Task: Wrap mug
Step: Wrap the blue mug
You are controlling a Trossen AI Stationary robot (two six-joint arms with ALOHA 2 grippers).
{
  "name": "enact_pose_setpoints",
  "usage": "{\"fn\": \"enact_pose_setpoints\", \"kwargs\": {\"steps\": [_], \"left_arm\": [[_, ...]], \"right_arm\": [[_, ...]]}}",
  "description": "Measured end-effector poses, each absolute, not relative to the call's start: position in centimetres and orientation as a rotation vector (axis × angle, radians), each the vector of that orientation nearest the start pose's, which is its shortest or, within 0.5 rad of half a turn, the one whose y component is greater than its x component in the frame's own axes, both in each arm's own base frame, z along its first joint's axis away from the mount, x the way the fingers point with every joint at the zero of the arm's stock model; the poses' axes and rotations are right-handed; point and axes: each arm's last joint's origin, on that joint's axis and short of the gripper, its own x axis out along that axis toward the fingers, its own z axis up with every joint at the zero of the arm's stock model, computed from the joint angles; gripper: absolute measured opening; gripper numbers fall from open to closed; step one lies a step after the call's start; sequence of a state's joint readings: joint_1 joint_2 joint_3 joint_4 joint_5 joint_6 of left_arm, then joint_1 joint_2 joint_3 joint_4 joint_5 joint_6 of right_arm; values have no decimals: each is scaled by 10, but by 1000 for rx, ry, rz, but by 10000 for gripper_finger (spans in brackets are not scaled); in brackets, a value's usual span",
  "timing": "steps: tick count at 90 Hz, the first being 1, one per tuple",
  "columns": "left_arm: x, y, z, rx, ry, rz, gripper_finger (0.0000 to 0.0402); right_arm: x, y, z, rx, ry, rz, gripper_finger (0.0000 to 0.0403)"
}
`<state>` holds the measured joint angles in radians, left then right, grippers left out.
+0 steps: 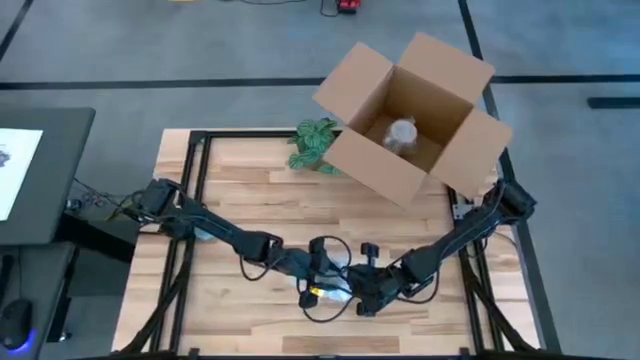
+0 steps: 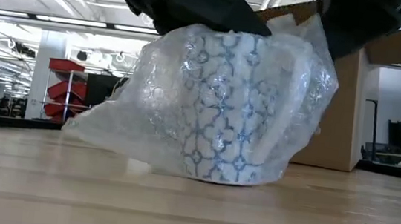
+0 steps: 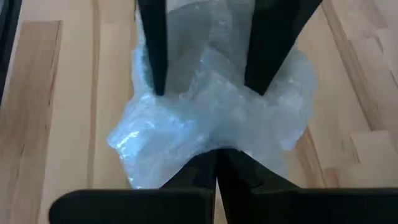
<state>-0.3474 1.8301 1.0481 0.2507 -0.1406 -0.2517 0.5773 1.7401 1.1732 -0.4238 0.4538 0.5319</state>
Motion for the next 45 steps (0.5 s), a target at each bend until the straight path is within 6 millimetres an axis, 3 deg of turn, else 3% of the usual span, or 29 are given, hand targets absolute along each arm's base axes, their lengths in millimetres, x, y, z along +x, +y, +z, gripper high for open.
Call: {"fn": "enact_pose_setpoints", "kwargs": {"steps": [12,29,45], "left_arm": [[365,-127,179,-120,539,-131,187],[365,-126,178,-120,547,-130,155],[365,-126,178,-121,552,-144,118]], "right_arm": [[296,183,209,33,875,-143,0],[289,189,223,26,778,-182,0],[303,193,226,24,670,-138,0]]}}
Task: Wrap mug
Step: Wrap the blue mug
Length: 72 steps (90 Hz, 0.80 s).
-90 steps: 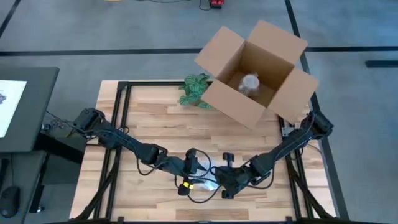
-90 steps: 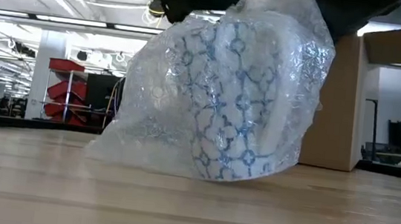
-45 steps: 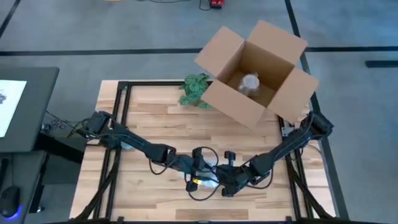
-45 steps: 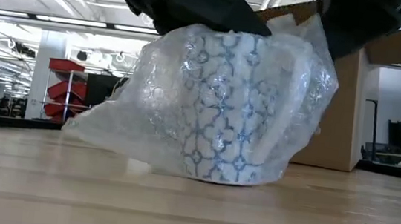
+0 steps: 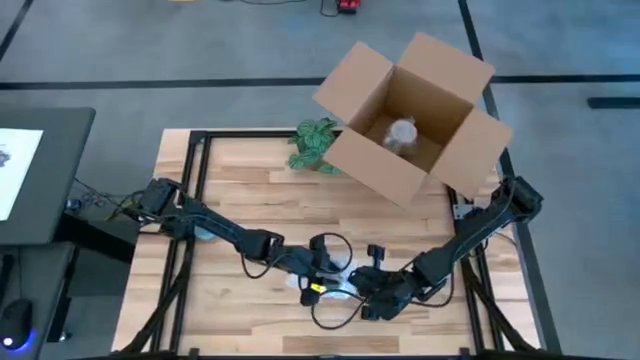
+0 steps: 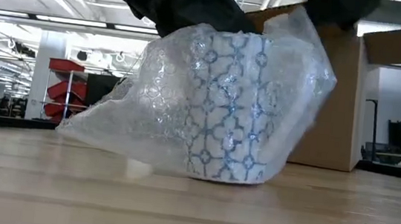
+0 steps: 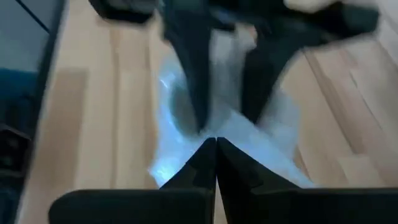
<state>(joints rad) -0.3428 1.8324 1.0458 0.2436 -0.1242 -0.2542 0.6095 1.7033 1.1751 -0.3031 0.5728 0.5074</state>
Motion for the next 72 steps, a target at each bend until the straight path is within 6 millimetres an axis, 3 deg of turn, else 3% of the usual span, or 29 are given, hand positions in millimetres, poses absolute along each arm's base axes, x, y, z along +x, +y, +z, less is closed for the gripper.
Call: {"fn": "enact_pose_setpoints", "kwargs": {"steps": [20,39,52,72], "left_arm": [[362,-126,180,-87,575,-154,55],[345,-123,208,-65,658,-159,10],[336,-126,227,-61,627,-178,2],[340,-131,214,-42,632,-187,2]], "right_arm": [[324,184,204,28,705,-136,0],[330,175,200,104,765,-110,0],[331,170,200,125,784,-90,0],[340,164,205,144,784,-64,0]]}}
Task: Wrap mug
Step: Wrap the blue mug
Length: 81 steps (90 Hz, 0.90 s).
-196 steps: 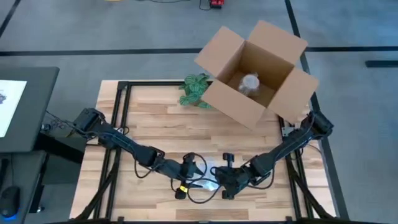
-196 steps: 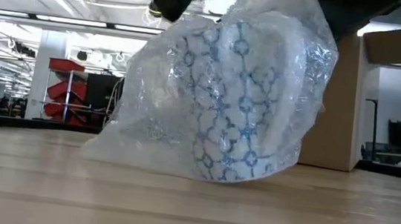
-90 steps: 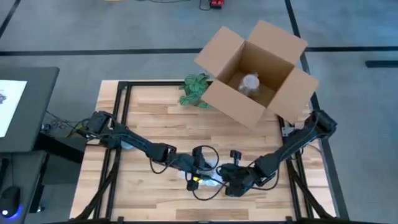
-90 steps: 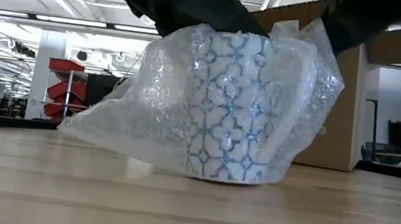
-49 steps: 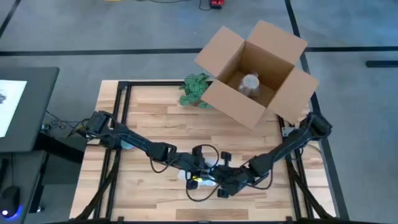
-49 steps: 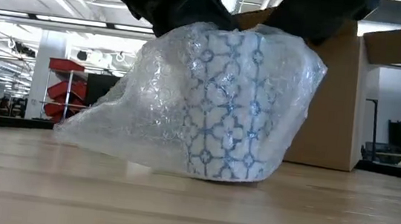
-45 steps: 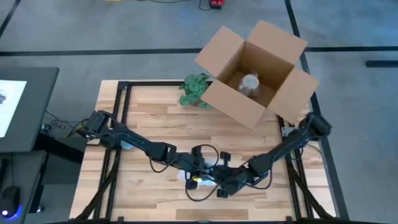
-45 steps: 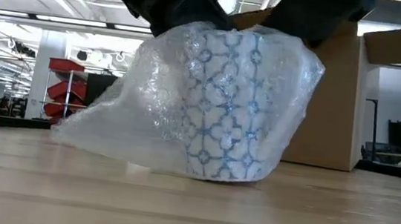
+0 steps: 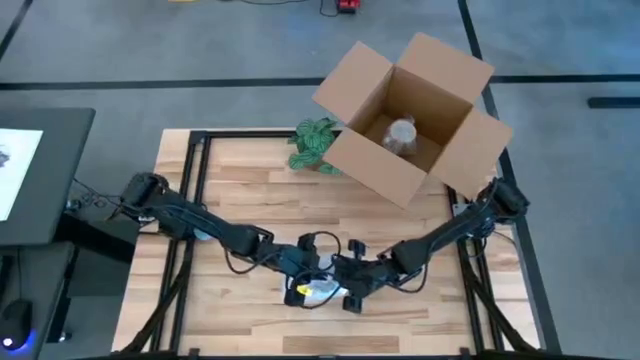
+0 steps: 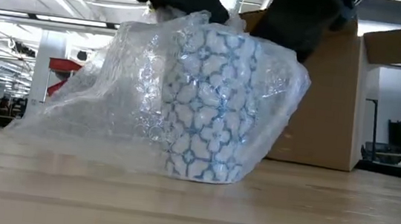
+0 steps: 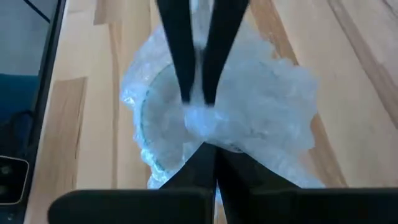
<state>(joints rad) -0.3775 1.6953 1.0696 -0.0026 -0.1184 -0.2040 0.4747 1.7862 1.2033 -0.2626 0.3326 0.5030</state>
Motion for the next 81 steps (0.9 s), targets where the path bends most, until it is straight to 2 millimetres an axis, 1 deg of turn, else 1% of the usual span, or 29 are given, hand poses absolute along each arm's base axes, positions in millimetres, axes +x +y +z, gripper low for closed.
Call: {"fn": "enact_pose_setpoints", "kwargs": {"steps": [12,21,35,43,50,61,72,81], "left_arm": [[348,-134,193,-50,654,-173,2],[353,-134,183,-64,661,-162,2],[356,-133,179,-75,664,-152,3],[356,-133,178,-75,670,-151,3],[356,-133,180,-75,673,-153,3],[354,-134,184,-60,693,-166,3],[345,-135,191,-4,758,-186,8],[335,-131,200,10,803,-180,21]], "right_arm": [[344,166,216,103,787,-38,0],[345,169,228,84,805,-36,0],[347,173,243,80,797,-29,0],[350,169,245,95,784,-39,0],[356,163,239,114,805,-49,0],[368,156,221,143,862,-25,0],[375,155,207,151,895,-24,0],[376,155,203,158,908,-18,0]]}}
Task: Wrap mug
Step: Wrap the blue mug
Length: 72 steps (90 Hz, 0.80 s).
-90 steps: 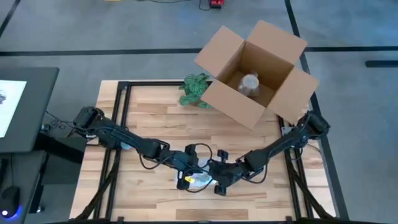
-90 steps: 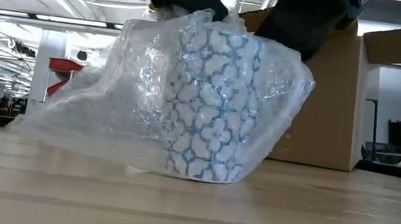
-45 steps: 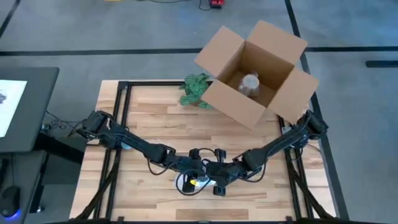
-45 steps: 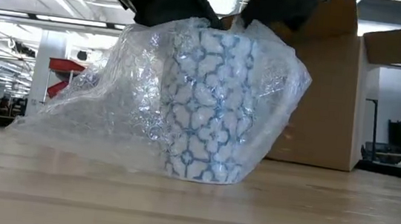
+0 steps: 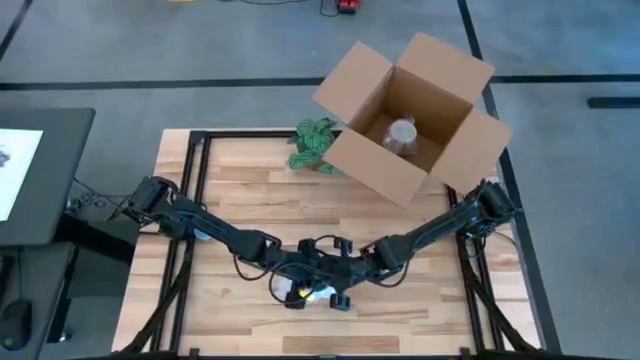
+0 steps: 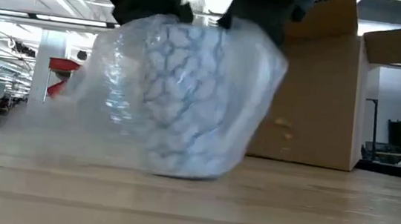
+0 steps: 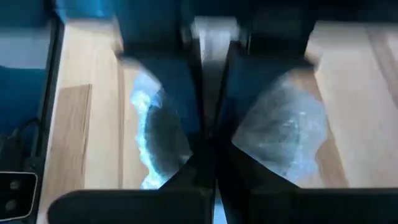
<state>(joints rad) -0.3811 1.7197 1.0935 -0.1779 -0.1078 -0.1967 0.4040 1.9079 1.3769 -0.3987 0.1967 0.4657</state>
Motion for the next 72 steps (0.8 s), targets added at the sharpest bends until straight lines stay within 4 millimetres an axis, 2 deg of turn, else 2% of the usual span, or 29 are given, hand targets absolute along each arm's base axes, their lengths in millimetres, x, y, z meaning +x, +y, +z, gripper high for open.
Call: {"fn": "enact_pose_setpoints", "kwargs": {"steps": [22,35,50,62,72], "left_arm": [[315,-124,235,1,777,-178,53],[305,-126,249,-14,749,-187,59],[297,-137,246,16,767,-154,59],[290,-137,233,34,779,-48,58],[288,-138,230,36,772,-7,58]], "right_arm": [[373,153,200,203,978,29,0],[373,154,198,189,1005,43,0],[380,156,217,153,977,67,0],[384,155,233,137,962,77,0],[388,156,245,133,926,89,0]]}}
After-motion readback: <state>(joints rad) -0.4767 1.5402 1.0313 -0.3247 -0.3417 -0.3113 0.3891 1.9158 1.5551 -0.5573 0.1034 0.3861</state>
